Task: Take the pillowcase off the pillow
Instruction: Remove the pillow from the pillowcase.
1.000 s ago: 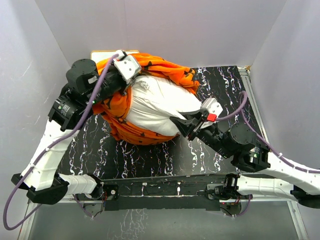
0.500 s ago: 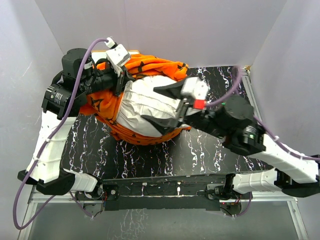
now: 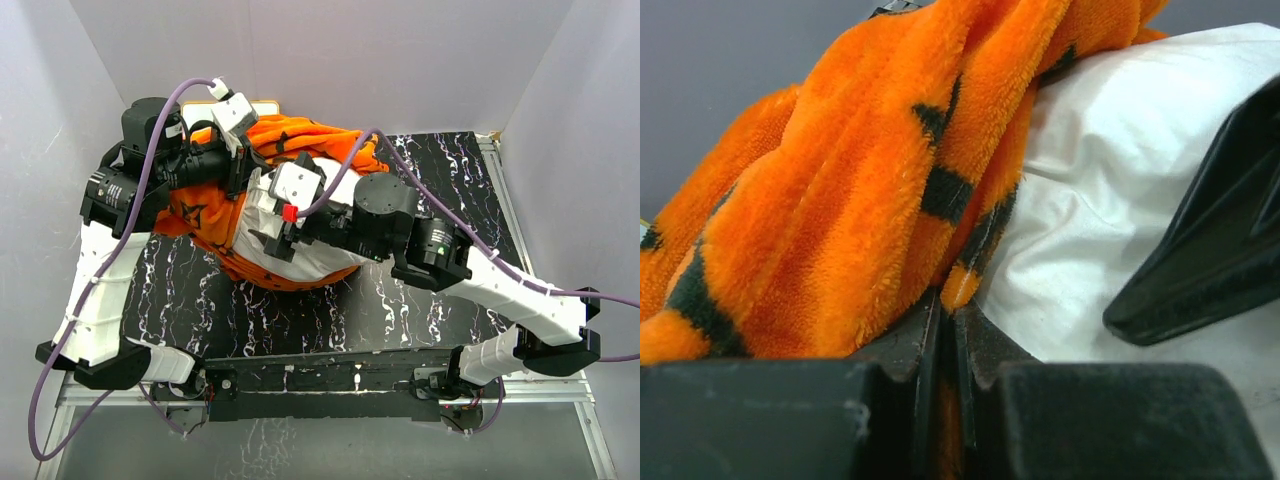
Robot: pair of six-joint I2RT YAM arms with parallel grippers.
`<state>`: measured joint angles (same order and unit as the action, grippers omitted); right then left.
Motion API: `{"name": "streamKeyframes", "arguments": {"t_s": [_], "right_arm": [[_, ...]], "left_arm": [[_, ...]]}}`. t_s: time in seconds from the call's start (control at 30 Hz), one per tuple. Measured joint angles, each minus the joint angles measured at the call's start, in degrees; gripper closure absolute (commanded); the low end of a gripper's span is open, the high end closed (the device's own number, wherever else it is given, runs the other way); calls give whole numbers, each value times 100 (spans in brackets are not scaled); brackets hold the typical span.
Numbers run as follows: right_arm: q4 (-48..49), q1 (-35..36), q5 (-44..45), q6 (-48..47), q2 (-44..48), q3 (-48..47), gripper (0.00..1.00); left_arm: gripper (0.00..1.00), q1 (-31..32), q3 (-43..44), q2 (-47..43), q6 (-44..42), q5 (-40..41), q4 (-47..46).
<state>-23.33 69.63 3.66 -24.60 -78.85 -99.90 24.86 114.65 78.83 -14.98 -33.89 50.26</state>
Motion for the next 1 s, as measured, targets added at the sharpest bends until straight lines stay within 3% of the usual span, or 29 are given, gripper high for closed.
{"name": "streamKeyframes", "arguments": {"t_s": [0.37,0.53,0.73,0.83,0.87,0.93,1.0], "right_arm": [[-345,-4,-131,-223,-129,-691,11],[-752,-4,-319,-101,-129,-332,19],[-719,42,243,-221,-105,138,24],[-420,74,503,-404,-44,396,34],[-332,81,566,-463,-37,459,38],[-210,87,680,-531,-70,509,51],[-136,70,743,-518,-125,509,73]], "left_arm": [[100,-39,61,-22,-52,-157,225],[100,-55,125,-9,-90,-157,291],[100,-70,177,-11,-197,-181,487],[100,-70,264,26,-299,-195,603],[93,-70,291,37,-341,-188,640],[63,-74,313,37,-442,-122,715],[49,-74,310,0,-590,11,743]]}}
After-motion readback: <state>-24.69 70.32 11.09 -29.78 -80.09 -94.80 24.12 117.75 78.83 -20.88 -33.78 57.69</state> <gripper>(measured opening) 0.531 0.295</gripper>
